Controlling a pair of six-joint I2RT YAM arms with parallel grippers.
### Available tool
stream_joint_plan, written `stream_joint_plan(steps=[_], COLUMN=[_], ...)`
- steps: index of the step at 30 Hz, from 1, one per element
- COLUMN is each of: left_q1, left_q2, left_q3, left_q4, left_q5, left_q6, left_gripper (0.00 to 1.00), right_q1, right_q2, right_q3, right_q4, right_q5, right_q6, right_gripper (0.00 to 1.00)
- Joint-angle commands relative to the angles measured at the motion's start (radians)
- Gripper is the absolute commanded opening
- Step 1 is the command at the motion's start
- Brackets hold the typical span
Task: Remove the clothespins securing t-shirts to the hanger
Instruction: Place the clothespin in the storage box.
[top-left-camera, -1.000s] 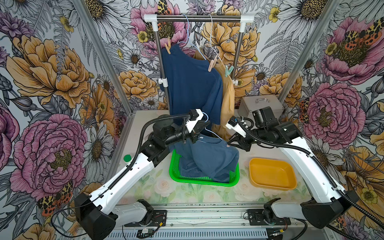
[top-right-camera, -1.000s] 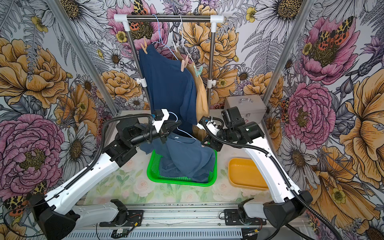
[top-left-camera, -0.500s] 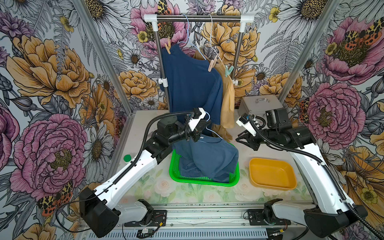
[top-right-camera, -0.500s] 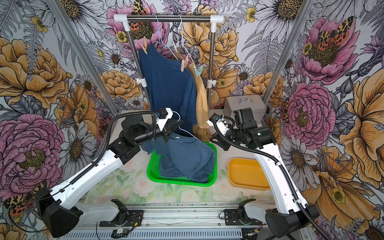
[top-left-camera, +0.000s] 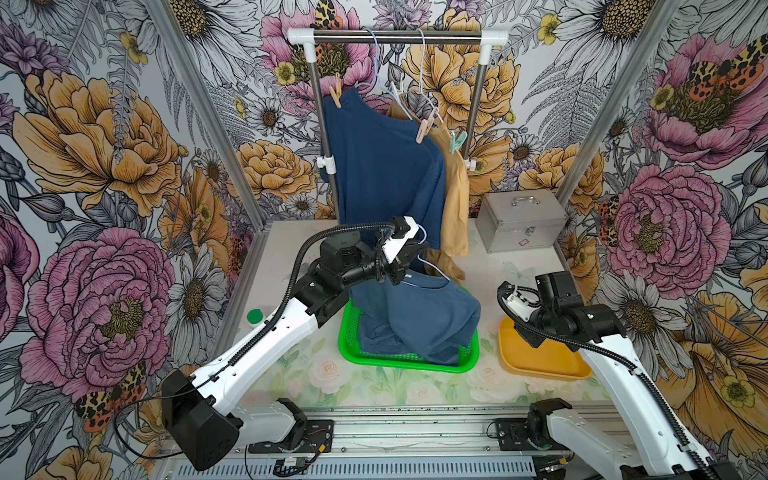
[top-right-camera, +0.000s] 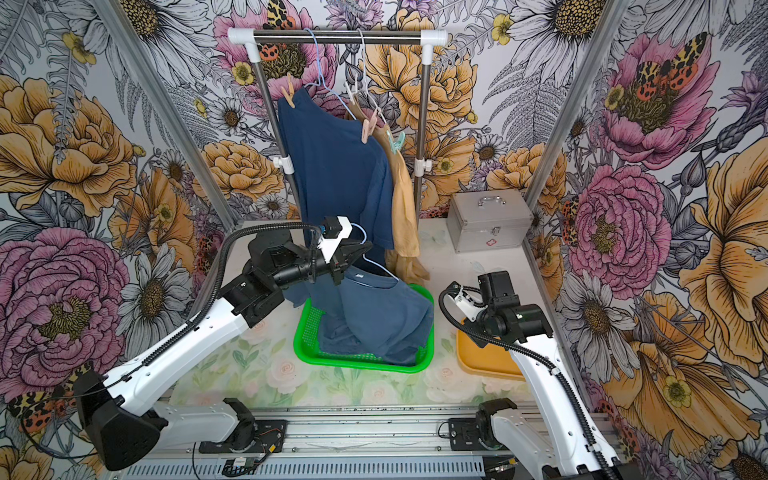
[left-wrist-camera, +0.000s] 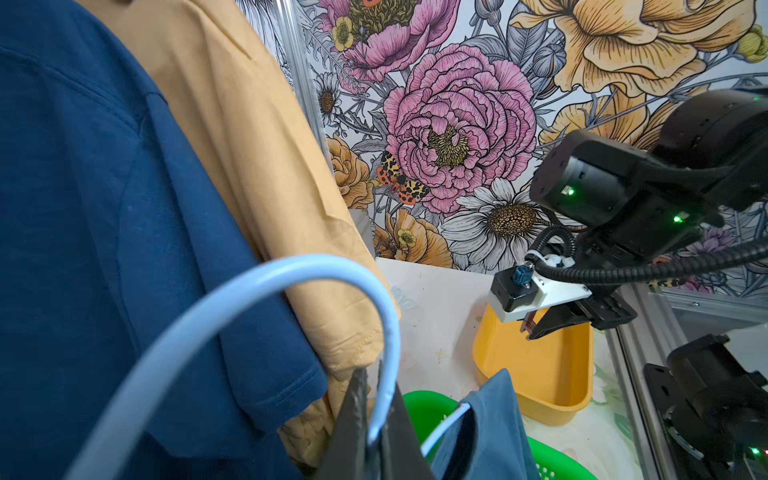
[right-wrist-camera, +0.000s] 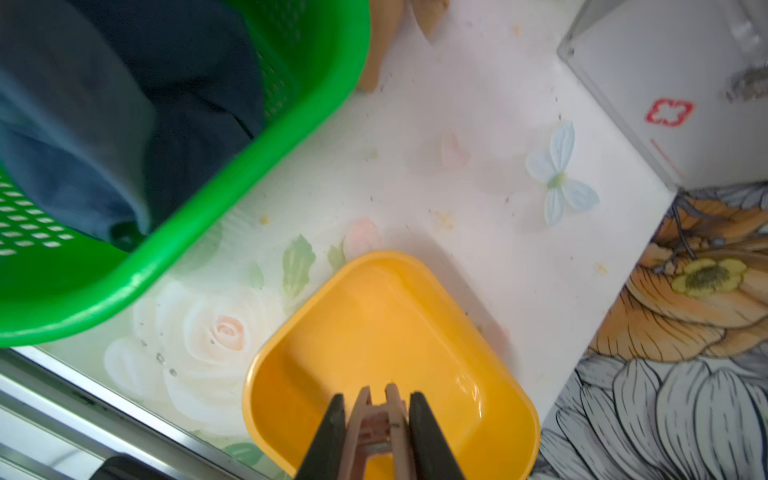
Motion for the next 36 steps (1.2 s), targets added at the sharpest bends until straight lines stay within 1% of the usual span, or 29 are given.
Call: stream_joint_plan(steps=[1, 4, 9, 12, 16, 19, 27, 31, 36], left_q1=[-0.007, -0.009, -0.01, -0.009, -0.01, -0.011, -0.013, -0.012, -0.009], left_q2=[-0.028, -0.03, -0.022, -0.019, -0.02, -0.023, -0.025, -0.027, -0.034], left_q3=[0.001, -0.002, 0.001, 0.004, 0.003, -0.001, 0.003, -0.002, -0.006], left_q4=[0.004, 0.004, 0.003, 0.004, 0.003, 0.003, 0.003, 0.003, 0.0], left_q5=[-0.019, -0.023, -0.028, -0.027, -0.022, -0.022, -0.033, -0.039, -0.048], left_q6=[0.023, 0.026, 0.029, 0.029, 0.026, 0.027, 0.023, 0.028, 0.03], left_gripper=[0.0, 0.0, 0.0, 0.0, 0.0, 0.0, 0.0, 0.0, 0.0], right_q1=[-0.046, -0.094, -0.14, -0.164, -0.188, -0.205, -0.235, -0.237, -0.237], right_q2=[-0.011, 0.018, 0.085, 0.108, 0.123, 0.16, 0.221, 0.277, 0.299], right_q3=[-0.036, -0.09, -0.176, -0.207, -0.223, -0.241, -0.222, -0.189, -0.163], right_q4=[0.075, 0.111, 0.182, 0.21, 0.229, 0.239, 0.28, 0.278, 0.279], right_q5=[0.148, 0.169, 0.215, 0.182, 0.094, 0.085, 0.051, 0.083, 0.066], right_q6=[-0.043, -0.068, -0.093, -0.121, -0.149, -0.172, -0.176, -0.178, -0.131], right_gripper=[0.25, 0.26, 0.25, 0.26, 0.26, 0.26, 0.28, 0.28, 0.28])
